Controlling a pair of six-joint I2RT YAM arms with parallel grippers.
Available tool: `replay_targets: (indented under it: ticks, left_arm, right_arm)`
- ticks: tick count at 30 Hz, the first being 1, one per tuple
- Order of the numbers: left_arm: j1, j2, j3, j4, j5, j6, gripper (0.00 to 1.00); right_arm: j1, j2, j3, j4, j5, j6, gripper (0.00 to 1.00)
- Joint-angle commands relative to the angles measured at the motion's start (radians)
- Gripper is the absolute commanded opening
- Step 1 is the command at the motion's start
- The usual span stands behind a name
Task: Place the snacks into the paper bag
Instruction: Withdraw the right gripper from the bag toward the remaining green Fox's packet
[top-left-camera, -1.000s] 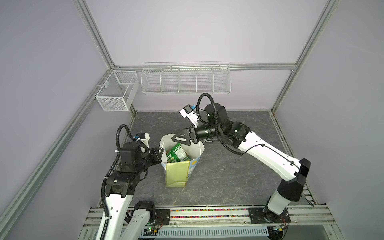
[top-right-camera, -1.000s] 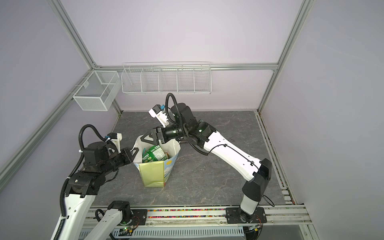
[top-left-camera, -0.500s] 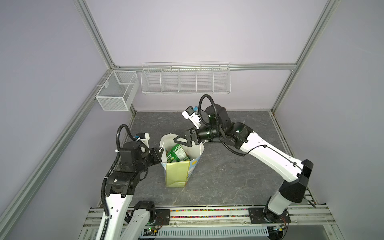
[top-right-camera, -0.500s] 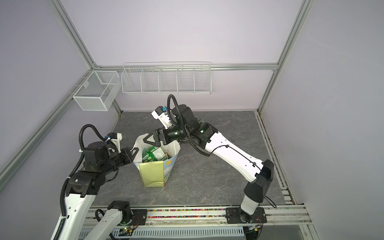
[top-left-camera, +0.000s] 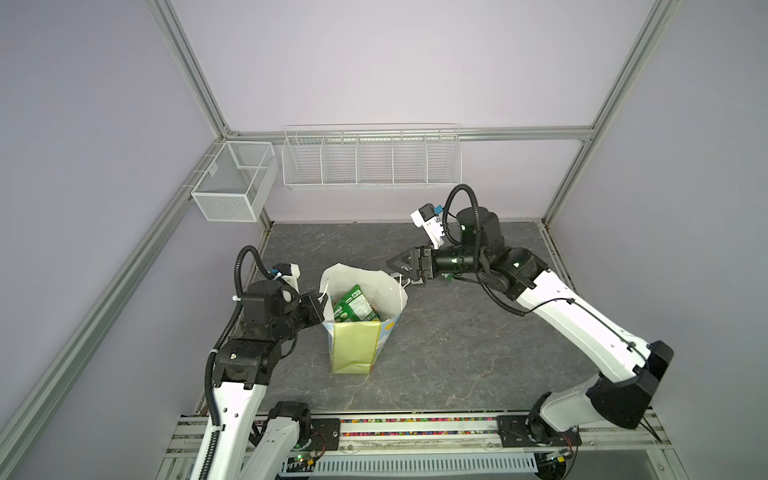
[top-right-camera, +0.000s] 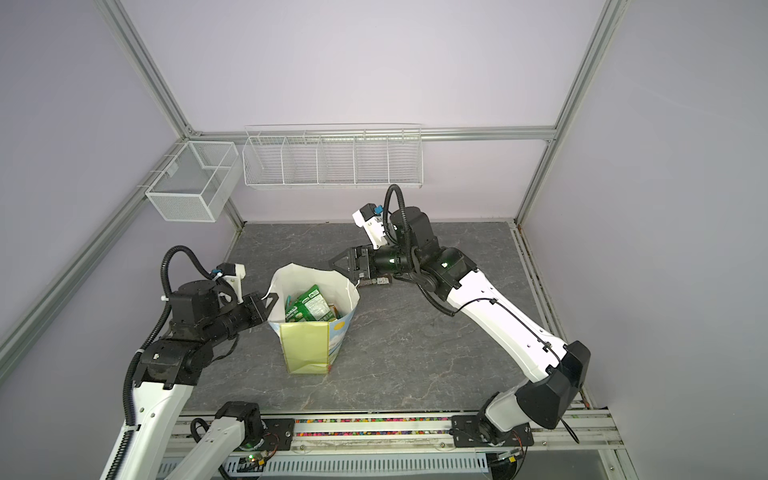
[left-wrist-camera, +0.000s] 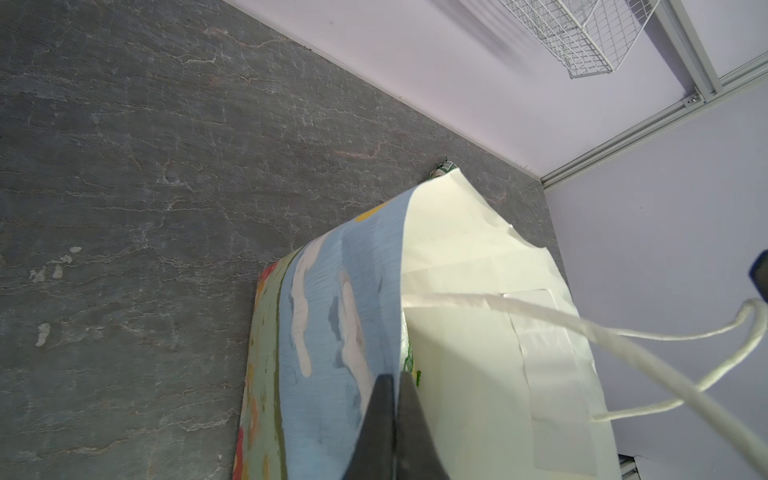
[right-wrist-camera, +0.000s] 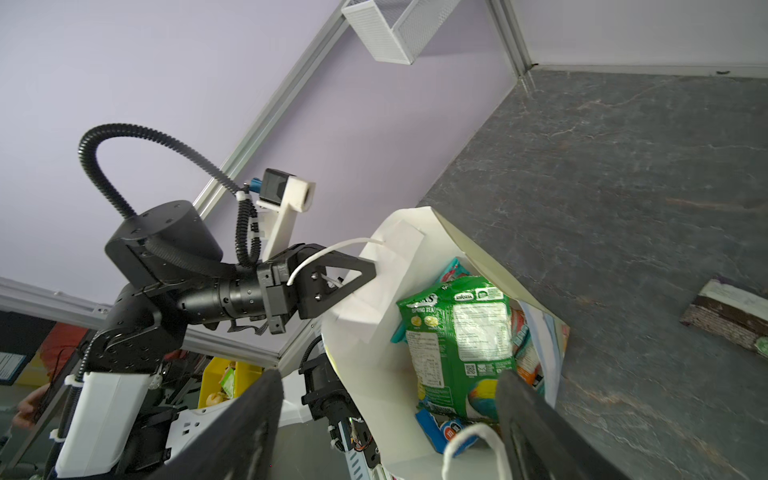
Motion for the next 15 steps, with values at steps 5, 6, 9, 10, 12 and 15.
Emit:
replay_targets:
  ticks: [5,6,9,10,12,15]
  left_arm:
    - [0.003,-0.003,-0.002,0.050,-0.001,-0.020,0.00]
    - [0.003,-0.002,-0.005,0.053,0.002,-0.021,0.00]
    - [0.003,0.000,-0.011,0.059,0.003,-0.023,0.00]
    - [0.003,0.001,-0.012,0.059,0.003,-0.023,0.00]
    - [0.003,0.000,-0.013,0.059,0.002,-0.022,0.00]
    - [0.003,0.000,-0.013,0.059,0.001,-0.019,0.00]
  right_arm:
    - [-0.080,-0.061,-0.120,0.035,0.038,0.044,0.85]
    - [-0.093,-0.066,-0.139,0.043,0.038,0.053,0.85]
    - [-0.128,-0.075,-0.187,0.060,0.035,0.081,0.85]
    - [-0.138,-0.077,-0.201,0.064,0.035,0.086,0.85]
    - [-0.160,-0.082,-0.232,0.079,0.033,0.102,0.86]
    - [-0.192,-0.083,-0.273,0.097,0.029,0.126,0.87]
